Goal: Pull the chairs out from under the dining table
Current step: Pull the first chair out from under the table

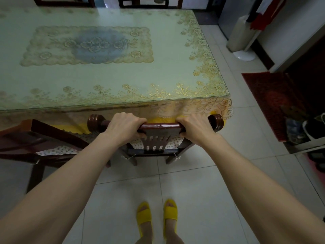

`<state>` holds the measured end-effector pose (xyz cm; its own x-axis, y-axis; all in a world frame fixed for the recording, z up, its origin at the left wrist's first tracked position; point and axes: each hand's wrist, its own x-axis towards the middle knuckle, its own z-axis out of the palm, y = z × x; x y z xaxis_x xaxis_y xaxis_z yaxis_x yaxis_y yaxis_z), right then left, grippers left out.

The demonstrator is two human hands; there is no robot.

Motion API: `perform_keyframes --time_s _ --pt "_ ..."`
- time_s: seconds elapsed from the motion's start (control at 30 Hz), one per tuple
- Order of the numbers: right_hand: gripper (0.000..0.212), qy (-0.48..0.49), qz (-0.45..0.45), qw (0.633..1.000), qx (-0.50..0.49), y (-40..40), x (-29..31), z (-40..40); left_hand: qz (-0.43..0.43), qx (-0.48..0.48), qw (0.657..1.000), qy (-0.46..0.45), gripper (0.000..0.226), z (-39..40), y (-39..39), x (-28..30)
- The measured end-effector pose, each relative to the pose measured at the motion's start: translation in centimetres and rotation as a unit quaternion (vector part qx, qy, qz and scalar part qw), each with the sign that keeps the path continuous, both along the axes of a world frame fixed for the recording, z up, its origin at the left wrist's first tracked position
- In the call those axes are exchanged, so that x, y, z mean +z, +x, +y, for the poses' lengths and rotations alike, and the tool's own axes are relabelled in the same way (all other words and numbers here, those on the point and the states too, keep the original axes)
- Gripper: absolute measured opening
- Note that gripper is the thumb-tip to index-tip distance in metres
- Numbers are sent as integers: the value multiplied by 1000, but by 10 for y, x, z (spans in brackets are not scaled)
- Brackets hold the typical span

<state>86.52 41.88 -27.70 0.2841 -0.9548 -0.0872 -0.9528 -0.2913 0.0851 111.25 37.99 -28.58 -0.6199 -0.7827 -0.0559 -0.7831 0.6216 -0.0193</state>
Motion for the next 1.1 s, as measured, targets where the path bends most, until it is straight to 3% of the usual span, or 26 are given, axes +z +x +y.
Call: perform_keyframes --time_s 0.37,1.1 --pt "23 -10 -37 999 27 -15 -3 45 -10 9 1000 -9 35 51 -9 -1" --pt "18 -1 -7 1000 17 -3 -3 184 -18 2 1000 12 30 183 1 1"
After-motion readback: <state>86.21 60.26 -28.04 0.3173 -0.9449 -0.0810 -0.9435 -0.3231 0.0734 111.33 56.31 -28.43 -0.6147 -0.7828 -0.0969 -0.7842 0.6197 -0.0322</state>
